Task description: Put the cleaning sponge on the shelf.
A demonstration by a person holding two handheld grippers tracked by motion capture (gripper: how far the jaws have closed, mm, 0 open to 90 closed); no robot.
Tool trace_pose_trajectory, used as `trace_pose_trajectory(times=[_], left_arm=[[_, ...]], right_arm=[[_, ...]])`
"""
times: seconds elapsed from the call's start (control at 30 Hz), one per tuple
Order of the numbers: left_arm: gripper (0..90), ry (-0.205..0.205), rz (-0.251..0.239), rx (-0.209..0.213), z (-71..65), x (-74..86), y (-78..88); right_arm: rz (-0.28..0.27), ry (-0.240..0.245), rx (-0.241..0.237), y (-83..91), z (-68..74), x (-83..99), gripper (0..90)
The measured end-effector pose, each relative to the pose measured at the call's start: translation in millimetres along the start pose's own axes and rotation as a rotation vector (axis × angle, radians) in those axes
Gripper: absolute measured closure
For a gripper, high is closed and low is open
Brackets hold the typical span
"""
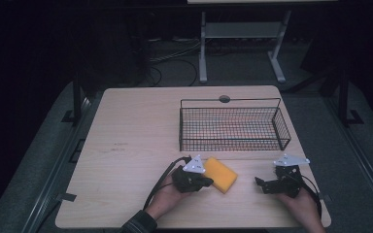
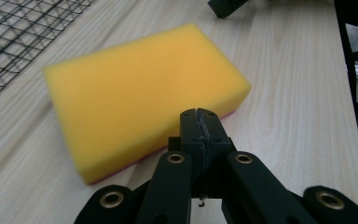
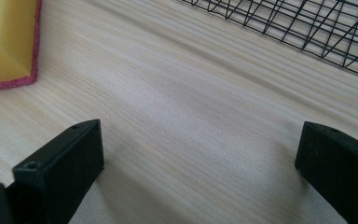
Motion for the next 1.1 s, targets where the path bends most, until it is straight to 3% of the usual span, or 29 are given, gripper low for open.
trace_pose_trajectory(times=[0.13,0.43,0.7,0.83,1.1], left_arm=[[89.7,0.013,-0.004,-0.020,9.7,0.8,1.0],[89.7,0.015,-0.012,-0.041,15.5,0.0,0.9],[89.4,0.044,-0.029,-0.056,22.3,2.0,19.6],[84.4,0.052,-0.031,-0.071,25.8,4.9,26.1],[62.2,0.092,-0.022,-0.124,38.4,19.5,48.5]], right_arm=[[0.000,0.000,0.000,0.0,0.0,0.0,0.4],[0.000,0.000,0.000,0.0,0.0,0.0,0.4],[0.000,0.000,0.000,0.0,0.0,0.0,0.4],[0.000,0.000,0.000,0.0,0.0,0.0,0.4],[0.000,0.000,0.000,0.0,0.0,0.0,0.4]])
Point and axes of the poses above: each handheld gripper's, and its own axes: y roughly backward along the jaws, x roughly out of its underside, z roughly to its left, the point moved 10 cm from there along -y, roughly forward along the jaws, and after that the axes turned 7 degrees about y, right-handed, at the moved point
